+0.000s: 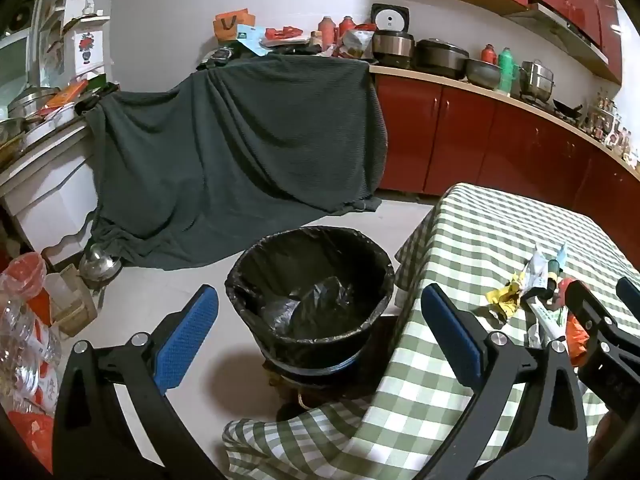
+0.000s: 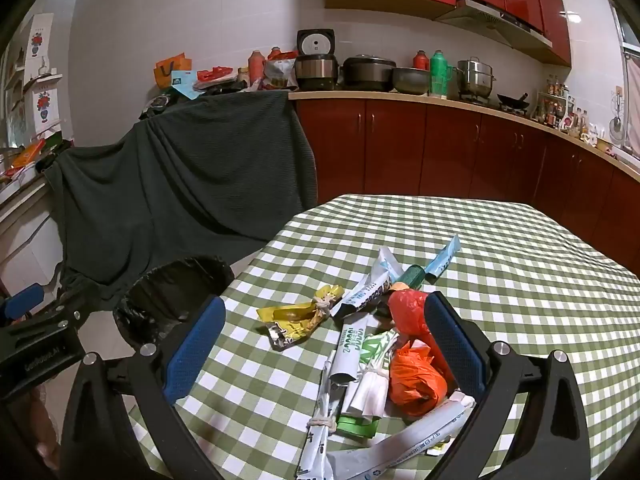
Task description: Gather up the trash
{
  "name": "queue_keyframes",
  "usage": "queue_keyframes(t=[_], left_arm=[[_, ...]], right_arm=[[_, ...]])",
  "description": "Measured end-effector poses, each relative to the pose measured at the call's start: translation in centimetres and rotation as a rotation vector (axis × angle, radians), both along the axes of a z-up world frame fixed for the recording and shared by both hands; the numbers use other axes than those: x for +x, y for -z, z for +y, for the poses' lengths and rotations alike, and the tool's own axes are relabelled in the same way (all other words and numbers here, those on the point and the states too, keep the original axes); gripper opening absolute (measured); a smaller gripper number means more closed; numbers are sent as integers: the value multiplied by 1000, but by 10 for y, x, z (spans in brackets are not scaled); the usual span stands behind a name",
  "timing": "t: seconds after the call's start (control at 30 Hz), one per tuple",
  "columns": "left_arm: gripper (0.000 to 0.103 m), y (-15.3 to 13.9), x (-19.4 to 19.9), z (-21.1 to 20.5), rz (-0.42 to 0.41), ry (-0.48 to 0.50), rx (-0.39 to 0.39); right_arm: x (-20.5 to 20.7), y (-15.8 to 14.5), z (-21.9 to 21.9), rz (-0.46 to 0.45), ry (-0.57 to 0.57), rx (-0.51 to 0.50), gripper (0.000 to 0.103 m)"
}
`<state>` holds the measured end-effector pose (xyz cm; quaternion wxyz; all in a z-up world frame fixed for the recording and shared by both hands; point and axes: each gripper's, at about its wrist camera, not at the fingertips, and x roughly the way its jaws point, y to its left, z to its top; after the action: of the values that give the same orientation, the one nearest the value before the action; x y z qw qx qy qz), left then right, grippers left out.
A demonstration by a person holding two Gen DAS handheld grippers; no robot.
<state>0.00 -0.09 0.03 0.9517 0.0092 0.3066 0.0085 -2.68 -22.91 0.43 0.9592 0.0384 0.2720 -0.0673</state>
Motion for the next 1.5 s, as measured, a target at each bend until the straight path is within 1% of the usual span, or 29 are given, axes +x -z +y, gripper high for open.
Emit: queue_keyframes(t=[0.1,0.13,0.4,0.5,1.5], left_arm=[[99,0,0,-4,-4,-10,10],[99,0,1,4,10,5,-38],[99,-1,5,14,4,8,-31],[99,-3,-3,4,0,-1,-18],[99,-5,-4,3,-1,0,-1]], right_arm=[[0,0,0,2,0,1,97],[0,0,0,2,0,2,97],[0,-1,0,2,1,1,97],[0,-2,1,1,2,2,97],[-2,-3,1,3,2,9,97]])
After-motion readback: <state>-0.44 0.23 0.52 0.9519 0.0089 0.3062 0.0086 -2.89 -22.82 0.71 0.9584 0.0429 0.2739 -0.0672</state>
